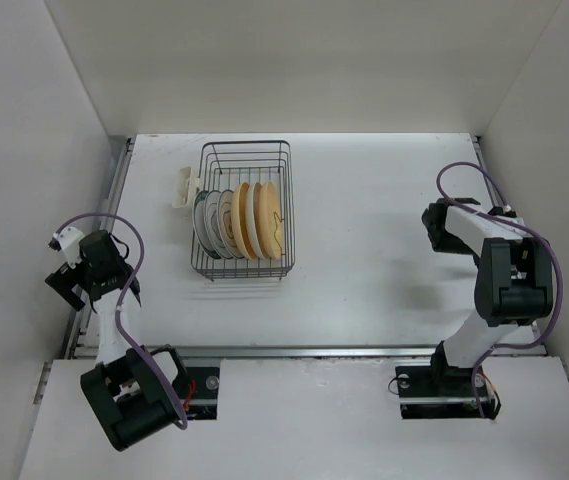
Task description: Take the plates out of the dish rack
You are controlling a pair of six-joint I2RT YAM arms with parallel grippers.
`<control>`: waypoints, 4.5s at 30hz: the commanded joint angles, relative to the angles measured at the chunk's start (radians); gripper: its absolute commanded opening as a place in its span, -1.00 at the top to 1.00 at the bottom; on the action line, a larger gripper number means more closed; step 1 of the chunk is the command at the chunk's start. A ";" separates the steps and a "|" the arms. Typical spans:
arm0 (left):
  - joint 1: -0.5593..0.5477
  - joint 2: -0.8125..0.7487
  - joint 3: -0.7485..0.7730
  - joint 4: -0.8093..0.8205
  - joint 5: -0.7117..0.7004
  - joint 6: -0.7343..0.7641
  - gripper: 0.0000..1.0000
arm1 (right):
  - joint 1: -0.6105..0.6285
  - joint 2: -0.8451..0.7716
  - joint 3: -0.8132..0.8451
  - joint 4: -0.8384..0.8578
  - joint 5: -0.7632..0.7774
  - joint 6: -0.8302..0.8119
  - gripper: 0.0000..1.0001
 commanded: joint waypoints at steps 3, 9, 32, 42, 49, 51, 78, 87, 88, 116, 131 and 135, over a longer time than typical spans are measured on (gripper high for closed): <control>-0.004 0.001 0.040 0.010 -0.021 -0.012 -1.00 | -0.004 -0.010 0.028 -0.056 0.120 0.036 -1.00; -0.004 0.026 0.066 -0.001 -0.065 -0.021 -1.00 | -0.004 -0.019 0.077 -0.056 0.109 -0.024 -1.00; -0.952 0.786 1.787 -1.365 0.516 0.447 -0.55 | 0.187 -0.366 0.257 1.113 -1.270 -1.651 -0.93; -1.135 0.930 1.761 -1.262 0.364 0.275 0.09 | 0.278 -0.519 0.006 1.093 -1.134 -1.579 -0.75; -1.135 0.993 1.739 -1.242 0.306 0.214 0.14 | 0.322 -0.565 -0.042 1.034 -1.056 -1.570 -0.72; -1.135 0.993 1.739 -1.231 0.294 0.214 0.14 | 0.322 -0.579 -0.051 1.034 -1.055 -1.561 -0.70; -1.135 1.073 1.672 -1.262 0.228 0.192 1.00 | 0.331 -0.627 -0.079 1.007 -1.000 -1.570 -0.70; -1.156 0.993 1.745 -1.212 0.043 0.183 1.00 | 0.341 -0.608 -0.058 1.007 -1.000 -1.570 -0.70; -1.167 0.979 1.756 -1.195 0.015 0.194 1.00 | 0.351 -0.608 -0.047 1.007 -1.000 -1.581 -0.70; -1.115 0.810 1.772 -1.007 0.450 0.156 1.00 | 0.361 -0.283 0.093 1.309 -1.799 -1.631 -1.00; -1.032 0.858 1.762 -1.039 0.678 0.114 0.83 | 0.285 -0.110 0.107 1.449 -2.030 -1.472 1.00; -1.032 0.858 1.753 -1.058 0.656 0.126 -0.43 | 0.221 -0.179 0.067 1.458 -1.929 -1.380 1.00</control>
